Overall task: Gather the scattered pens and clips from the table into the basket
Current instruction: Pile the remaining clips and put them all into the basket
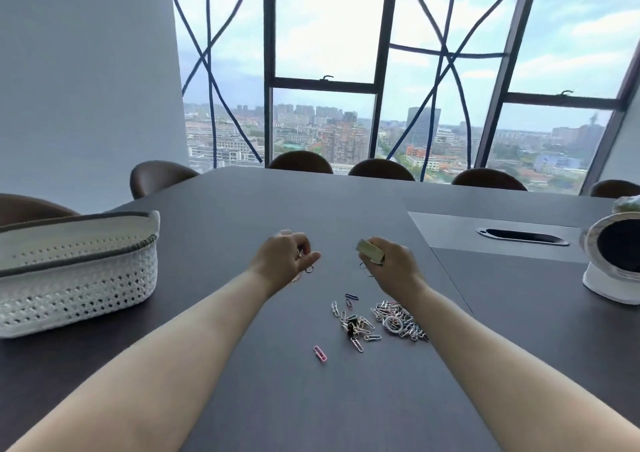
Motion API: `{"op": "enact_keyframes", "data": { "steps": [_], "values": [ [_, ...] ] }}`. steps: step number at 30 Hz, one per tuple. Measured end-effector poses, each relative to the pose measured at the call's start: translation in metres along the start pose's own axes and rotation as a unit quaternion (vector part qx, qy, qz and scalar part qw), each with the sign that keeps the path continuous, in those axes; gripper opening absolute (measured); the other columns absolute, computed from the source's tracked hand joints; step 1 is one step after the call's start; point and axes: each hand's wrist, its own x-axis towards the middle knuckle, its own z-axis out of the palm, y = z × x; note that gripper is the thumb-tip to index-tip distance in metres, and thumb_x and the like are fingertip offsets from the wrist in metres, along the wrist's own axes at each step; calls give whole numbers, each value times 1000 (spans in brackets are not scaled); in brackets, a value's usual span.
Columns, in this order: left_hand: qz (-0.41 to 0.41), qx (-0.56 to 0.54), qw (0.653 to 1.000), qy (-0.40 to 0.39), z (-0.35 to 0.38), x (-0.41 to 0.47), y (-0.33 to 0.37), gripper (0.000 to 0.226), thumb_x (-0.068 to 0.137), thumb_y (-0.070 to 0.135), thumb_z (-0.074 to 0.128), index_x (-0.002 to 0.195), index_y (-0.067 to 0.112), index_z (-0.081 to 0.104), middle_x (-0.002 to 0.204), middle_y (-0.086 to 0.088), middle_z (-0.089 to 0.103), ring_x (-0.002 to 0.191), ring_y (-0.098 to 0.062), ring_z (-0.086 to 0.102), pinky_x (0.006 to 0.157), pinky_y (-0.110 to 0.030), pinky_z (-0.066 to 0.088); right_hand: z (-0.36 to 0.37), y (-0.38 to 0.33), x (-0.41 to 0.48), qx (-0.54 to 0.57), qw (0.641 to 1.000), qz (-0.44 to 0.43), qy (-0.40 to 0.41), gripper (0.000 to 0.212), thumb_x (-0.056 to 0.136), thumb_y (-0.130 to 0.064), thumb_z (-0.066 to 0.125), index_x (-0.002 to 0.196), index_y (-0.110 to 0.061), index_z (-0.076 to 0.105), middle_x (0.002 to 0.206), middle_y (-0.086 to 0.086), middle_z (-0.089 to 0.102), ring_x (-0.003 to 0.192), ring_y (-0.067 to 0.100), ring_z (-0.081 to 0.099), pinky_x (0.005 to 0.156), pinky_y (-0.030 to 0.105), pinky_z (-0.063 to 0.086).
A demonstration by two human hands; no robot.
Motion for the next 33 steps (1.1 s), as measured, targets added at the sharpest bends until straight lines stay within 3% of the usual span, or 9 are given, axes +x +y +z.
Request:
{"op": "enact_keyframes", "data": {
  "steps": [4, 13, 16, 18, 20, 22, 25, 28, 33],
  "values": [
    [-15, 10, 996, 83, -61, -14, -44, 25, 85, 34, 62, 82, 9, 64, 79, -3, 51, 75, -20, 48, 68, -25, 31, 41, -72, 24, 65, 996, -54, -13, 7, 86, -18, 59, 89, -14, 65, 70, 0, 57, 56, 10, 48, 49, 11, 32],
    [-119, 93, 962, 229, -171, -50, -166, 23, 89, 31, 57, 90, 8, 62, 95, -9, 56, 82, -20, 52, 71, -27, 37, 134, -194, 41, 202, 970, -124, -50, 14, 85, -14, 61, 74, -22, 57, 56, -10, 49, 47, -4, 49, 46, 9, 34],
    [-181, 90, 966, 162, -173, -48, -197, 29, 88, 38, 55, 103, 15, 62, 111, -11, 57, 99, -25, 56, 79, -30, 42, 152, -201, 39, 212, 969, -116, -59, 20, 86, -16, 61, 70, -26, 54, 55, -10, 48, 44, -3, 46, 43, 11, 32],
    [-219, 92, 968, 84, -174, -44, -206, 48, 87, 54, 46, 122, 21, 53, 130, -10, 51, 119, -27, 48, 99, -40, 40, 159, -202, 38, 215, 968, -115, -61, 25, 86, -15, 61, 68, -30, 51, 56, -10, 47, 44, -3, 46, 43, 11, 32],
    [-232, 112, 965, 41, -177, -40, -207, 55, 92, 58, 26, 135, 27, 41, 146, -2, 38, 137, -24, 30, 113, -55, 16, 161, -205, 37, 219, 967, -116, -56, 29, 86, -14, 61, 66, -32, 50, 56, -10, 46, 44, -3, 46, 43, 10, 33],
    [-218, 106, 970, 14, -182, -37, -207, 53, 97, 49, 13, 136, 25, 41, 150, 1, 34, 142, -21, 21, 114, -53, 5, 162, -209, 37, 223, 967, -113, -50, 34, 86, -14, 61, 62, -34, 47, 55, -11, 45, 44, -3, 46, 42, 10, 33],
    [-169, 62, 984, 17, -189, -48, -213, 43, 97, 40, 32, 111, 12, 62, 115, -9, 65, 104, -23, 63, 98, -40, 42, 166, -215, 35, 226, 966, -116, -51, 36, 86, -16, 61, 61, -37, 47, 54, -10, 45, 43, 0, 45, 43, 11, 31],
    [-120, 99, 983, 95, -196, -69, -218, 26, 93, 32, 49, 92, 13, 66, 71, 5, 68, 50, -8, 64, 69, -29, 53, 171, -219, 29, 233, 962, -126, -61, 24, 86, -14, 62, 70, -30, 53, 55, -11, 47, 44, -4, 47, 43, 9, 33],
    [-99, 293, 936, 165, -196, -123, -226, 88, 76, 76, -5, 62, 16, 58, 59, 1, 64, 64, -25, 63, 66, -31, 46, 173, -213, 19, 233, 961, -120, -85, 25, 86, -16, 61, 69, -33, 54, 55, -11, 49, 45, -2, 47, 43, 10, 34]
  ]
}}
